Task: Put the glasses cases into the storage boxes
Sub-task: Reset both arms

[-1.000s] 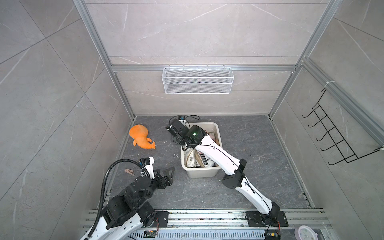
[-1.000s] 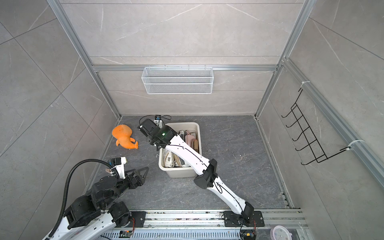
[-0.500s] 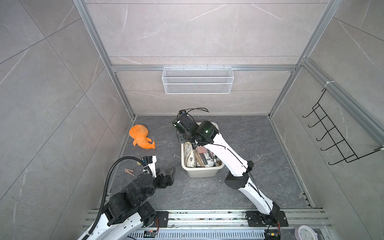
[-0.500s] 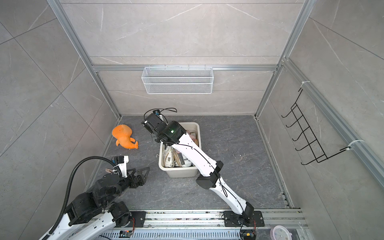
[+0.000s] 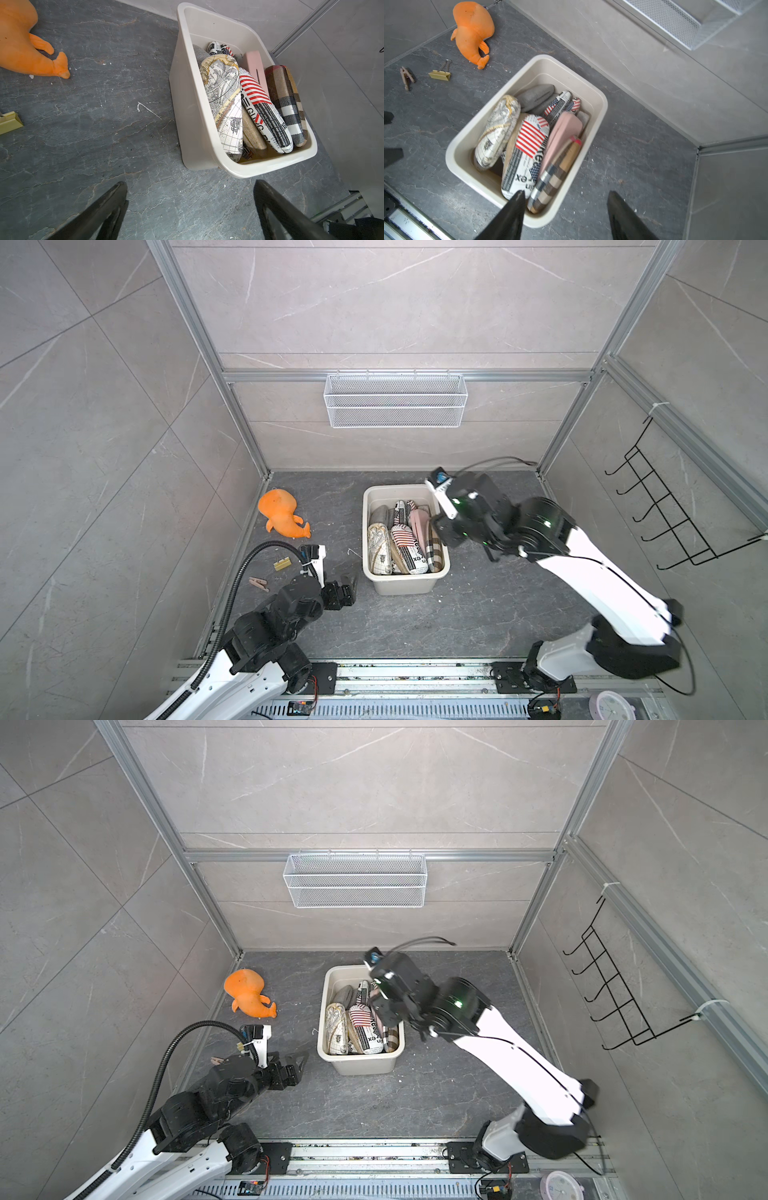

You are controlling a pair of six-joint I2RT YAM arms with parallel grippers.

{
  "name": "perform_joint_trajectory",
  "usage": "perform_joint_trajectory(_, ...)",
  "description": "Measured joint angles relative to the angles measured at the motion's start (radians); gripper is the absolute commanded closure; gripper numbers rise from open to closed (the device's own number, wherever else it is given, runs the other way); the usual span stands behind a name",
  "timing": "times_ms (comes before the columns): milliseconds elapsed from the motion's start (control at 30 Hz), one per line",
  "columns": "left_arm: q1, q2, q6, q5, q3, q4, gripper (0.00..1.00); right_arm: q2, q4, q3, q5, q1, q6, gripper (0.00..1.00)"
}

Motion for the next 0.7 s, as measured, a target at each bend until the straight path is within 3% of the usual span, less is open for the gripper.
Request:
perform_joint_trajectory(33, 0.0, 0.013, 0.008, -0.006, 0.016, -0.004, 0.0, -0.072, 0.044, -0.095, -0.008, -0.029, 0.008, 0.25)
perform_joint_trajectory(67, 0.0, 0.032, 0.017, -0.023, 0.043, -0.013, 0.0, -0.153, 0.098, -0.206, -0.017, -0.063, 0.02, 0.01)
perform_joint_trajectory(233, 0.0, 0.119, 0.041, -0.136, 0.173, -0.09, 0.0, -0.341, 0.208, -0.499, 0.049, -0.101, 0.067, 0.0)
perform_joint_trajectory(333, 0.0, 0.166, 0.042, -0.234, 0.206, -0.123, 0.0, -0.305, 0.217, -0.521, 0.108, -0.127, 0.09, 0.0)
perform_joint_trajectory(433, 0.0, 0.178, 0.048, -0.361, 0.179, -0.126, 0.0, -0.261, 0.293, -0.568, 0.037, -0.236, 0.098, 0.0)
perform_joint_trajectory(600, 0.023, 0.08, 0.25, -0.541, -0.072, 0.13, 0.0, -0.328, 0.481, -0.779, -0.13, -0.495, 0.076, 0.0)
perform_joint_trajectory(700, 0.132, 0.02, 0.446, -0.538, -0.28, 0.407, 0.0, -0.354, 0.629, -0.901, -0.263, -0.665, 0.054, 0.0)
